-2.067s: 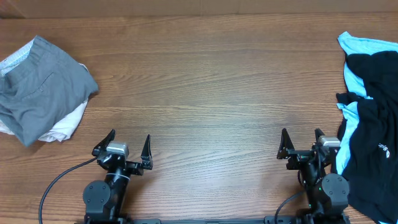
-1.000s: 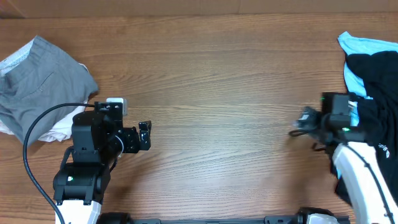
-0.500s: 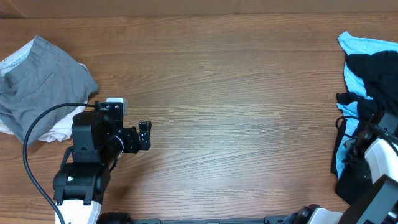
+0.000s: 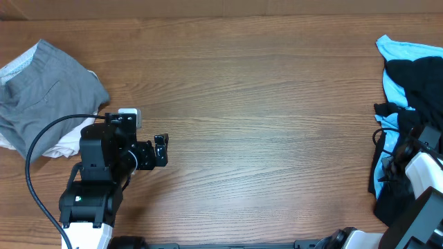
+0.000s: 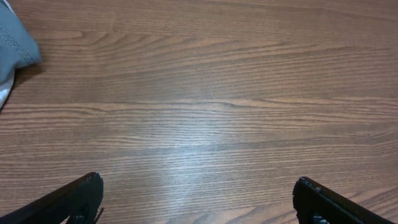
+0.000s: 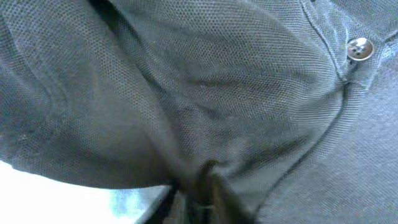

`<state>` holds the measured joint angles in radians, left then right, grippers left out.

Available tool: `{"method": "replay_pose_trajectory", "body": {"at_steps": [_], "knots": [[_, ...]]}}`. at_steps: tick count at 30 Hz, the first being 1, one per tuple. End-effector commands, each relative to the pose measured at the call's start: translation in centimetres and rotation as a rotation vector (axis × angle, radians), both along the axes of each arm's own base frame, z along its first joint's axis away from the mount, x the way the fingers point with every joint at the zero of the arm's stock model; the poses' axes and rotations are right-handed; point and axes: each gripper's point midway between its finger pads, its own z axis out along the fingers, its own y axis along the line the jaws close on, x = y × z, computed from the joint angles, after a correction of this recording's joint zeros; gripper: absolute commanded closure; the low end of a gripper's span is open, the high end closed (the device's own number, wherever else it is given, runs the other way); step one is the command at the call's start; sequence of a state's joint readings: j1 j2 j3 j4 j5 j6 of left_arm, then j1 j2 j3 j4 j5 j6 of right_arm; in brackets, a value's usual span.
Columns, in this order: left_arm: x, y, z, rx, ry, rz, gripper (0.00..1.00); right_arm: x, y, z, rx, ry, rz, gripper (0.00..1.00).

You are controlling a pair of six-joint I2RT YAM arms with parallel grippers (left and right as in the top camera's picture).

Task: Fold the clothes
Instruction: 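Reach the right gripper into the clothes pile and grasp the black t-shirt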

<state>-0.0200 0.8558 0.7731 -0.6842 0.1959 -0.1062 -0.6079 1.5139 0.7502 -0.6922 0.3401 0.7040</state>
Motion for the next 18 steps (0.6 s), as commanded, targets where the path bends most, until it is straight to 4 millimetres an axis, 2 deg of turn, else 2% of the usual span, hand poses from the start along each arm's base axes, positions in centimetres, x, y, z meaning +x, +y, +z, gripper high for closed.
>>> {"method": "replay_pose_trajectory", "body": {"at_steps": [1,5,7,9,11,13,14,15,16,17,18], "knots": [[0.3,-0.4,1.2,-0.02,-0.027,-0.008,0.0,0.0,0.0,-0.1,0.004,-0.007,-0.008,0.96],[0.4,-0.4,1.3,-0.018,-0.03,-0.006,0.0,1.4,0.5,0.0,0.041,-0.067,0.022,0.96],[0.5,-0.4,1.3,-0.018,-0.035,-0.006,0.0,3.5,0.9,1.5,0.086,-0.136,0.117,0.96],[0.6,-0.4,1.5,-0.019,-0.042,-0.006,0.0,5.4,1.3,3.9,0.105,-0.214,0.175,0.96],[0.6,-0.4,1.6,-0.019,-0.047,-0.006,0.0,7.4,2.0,7.3,0.119,-0.314,0.251,0.96],[0.6,-0.4,1.6,-0.019,-0.046,-0.006,0.0,9.9,3.3,11.6,0.107,-0.431,0.399,0.96],[0.6,-0.4,1.6,-0.019,-0.047,-0.006,0.0,10.4,3.8,12.6,0.103,-0.455,0.442,0.96],[0.7,-0.4,1.6,-0.019,-0.048,-0.006,0.0,11.4,5.0,14.5,0.098,-0.499,0.526,0.96],[0.7,-0.4,1.6,-0.019,-0.05,-0.006,0.0,12.6,7.4,17.1,0.097,-0.554,0.676,0.96],[0.7,-0.4,1.6,-0.019,-0.051,-0.006,0.0,13.1,9.1,18.2,0.101,-0.58,0.765,0.96],[0.7,-0.4,1.6,-0.019,-0.052,-0.006,0.0,13.6,13.2,19.7,0.129,-0.614,0.966,0.96]]}}
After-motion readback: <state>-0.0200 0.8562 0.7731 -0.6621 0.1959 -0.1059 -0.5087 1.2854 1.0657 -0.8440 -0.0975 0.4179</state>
